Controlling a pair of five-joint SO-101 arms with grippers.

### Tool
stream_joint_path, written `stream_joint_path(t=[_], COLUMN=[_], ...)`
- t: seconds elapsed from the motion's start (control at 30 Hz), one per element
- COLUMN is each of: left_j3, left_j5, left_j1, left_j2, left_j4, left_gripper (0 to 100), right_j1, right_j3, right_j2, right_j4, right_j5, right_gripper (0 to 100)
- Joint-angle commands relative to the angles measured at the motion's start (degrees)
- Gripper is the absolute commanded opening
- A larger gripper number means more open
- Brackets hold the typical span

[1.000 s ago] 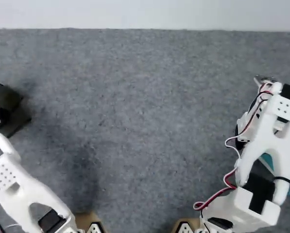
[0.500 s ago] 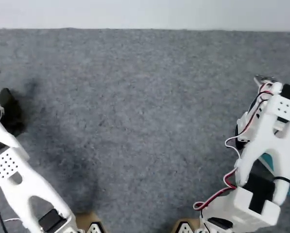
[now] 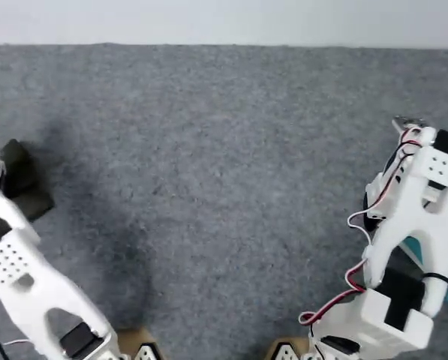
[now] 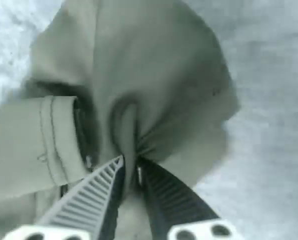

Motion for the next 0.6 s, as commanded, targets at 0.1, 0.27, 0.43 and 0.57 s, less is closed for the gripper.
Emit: stream_joint_path(t=[0.1, 0.27, 0.43, 0.57], left_j3=[33.7, 51.3, 46.9, 42.9], left_j5=[4.0, 6.8, 24.8, 28.1], left_j1=[23.5, 49.5, 59.1, 49.9], left_j2=[-47.1, -69.6, -73.9, -73.9], left_j4=[2.1, 1.1, 0.5, 0.4], left_gripper=[1, 1, 2, 2], right_j1=[-4.9, -10.2, -12.2, -11.7], right_j3=[1.2, 5.9, 7.4, 7.5], right_j2=[-2.1, -2.3, -2.6, -2.6], right_j4=[1.8, 1.8, 2.1, 2.2], right_j5=[0.1, 0.1, 0.1, 0.4], right_gripper=[22.6, 22.6, 22.6, 22.6])
